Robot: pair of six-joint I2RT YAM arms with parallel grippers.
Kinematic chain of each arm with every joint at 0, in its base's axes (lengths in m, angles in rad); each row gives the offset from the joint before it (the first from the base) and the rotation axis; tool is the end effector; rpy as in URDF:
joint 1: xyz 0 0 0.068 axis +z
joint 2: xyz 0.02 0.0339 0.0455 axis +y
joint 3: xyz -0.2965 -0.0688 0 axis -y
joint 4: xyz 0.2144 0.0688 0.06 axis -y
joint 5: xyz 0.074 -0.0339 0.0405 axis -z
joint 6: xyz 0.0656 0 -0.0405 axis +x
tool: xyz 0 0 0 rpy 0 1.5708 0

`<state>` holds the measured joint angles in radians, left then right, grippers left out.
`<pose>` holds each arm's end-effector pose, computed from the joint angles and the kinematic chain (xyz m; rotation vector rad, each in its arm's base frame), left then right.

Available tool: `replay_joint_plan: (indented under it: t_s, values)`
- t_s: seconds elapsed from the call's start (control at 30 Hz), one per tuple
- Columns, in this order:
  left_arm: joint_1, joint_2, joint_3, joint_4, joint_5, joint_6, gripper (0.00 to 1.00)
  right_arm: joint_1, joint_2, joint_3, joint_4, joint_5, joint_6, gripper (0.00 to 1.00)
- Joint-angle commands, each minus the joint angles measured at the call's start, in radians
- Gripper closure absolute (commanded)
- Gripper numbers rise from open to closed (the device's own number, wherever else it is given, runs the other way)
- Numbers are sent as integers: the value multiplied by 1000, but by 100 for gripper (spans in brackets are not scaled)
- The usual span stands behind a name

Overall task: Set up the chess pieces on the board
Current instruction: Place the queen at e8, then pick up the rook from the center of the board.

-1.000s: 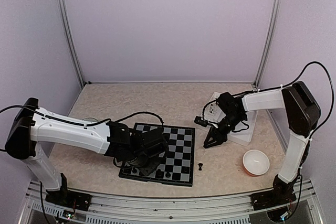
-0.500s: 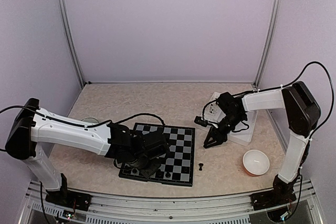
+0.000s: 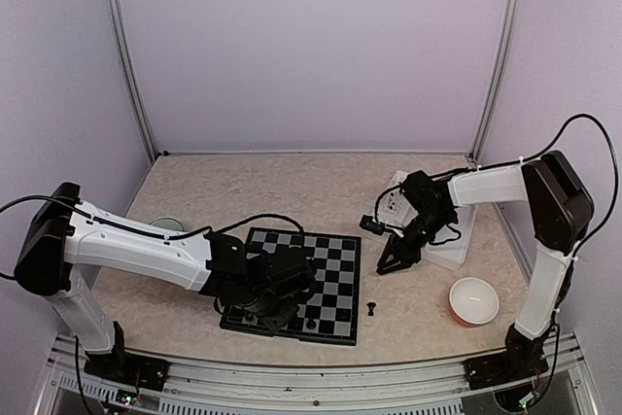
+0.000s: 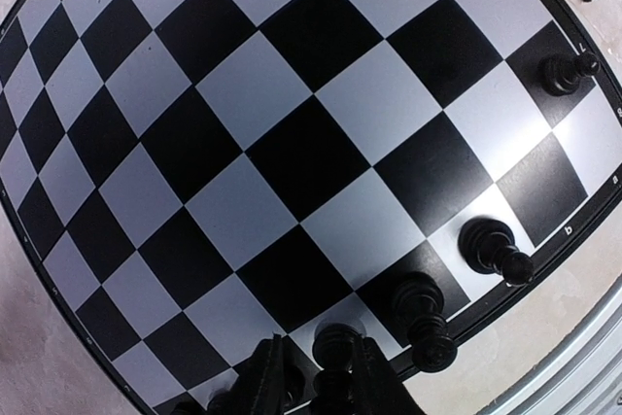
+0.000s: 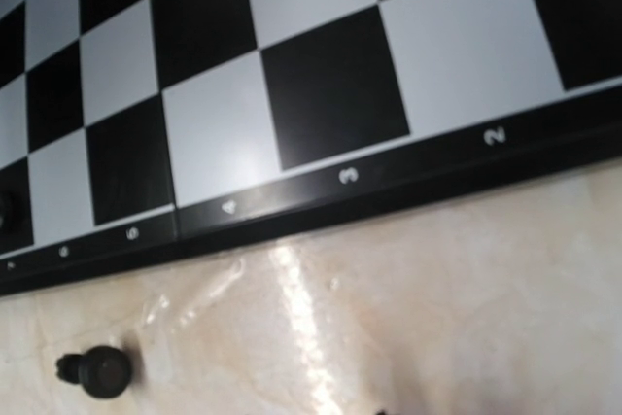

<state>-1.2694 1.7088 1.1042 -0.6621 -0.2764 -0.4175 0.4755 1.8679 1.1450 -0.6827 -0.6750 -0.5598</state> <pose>0.1098 -0.2929 0.2039 1.0768 2.5144 -0.0601 0.2727 0.1865 0.1767 -1.4528 2.3872 0.9696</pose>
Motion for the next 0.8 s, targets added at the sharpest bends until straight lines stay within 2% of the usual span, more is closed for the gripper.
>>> replay_joint_plan:
  t_s: [0.0,0.2,0.4,0.57,0.77]
  values:
    - [-10,-3,-4,4,2,-14,69,5,-35,7,-14,-8,-4,72]
    - [-8,-50,56,-70,-49,-23,62,5,-52,24,-59,-42,-48,71]
    - [39,-139,132,-119,-75,2,57,6,-128,45,-136,-72,-217,68]
    - [107,-233,132,16,-24,13,56,43,-166,63,-170,-1,-353,68]
    - [203,-287,85,257,28,-23,56,177,-184,13,-124,190,-474,69]
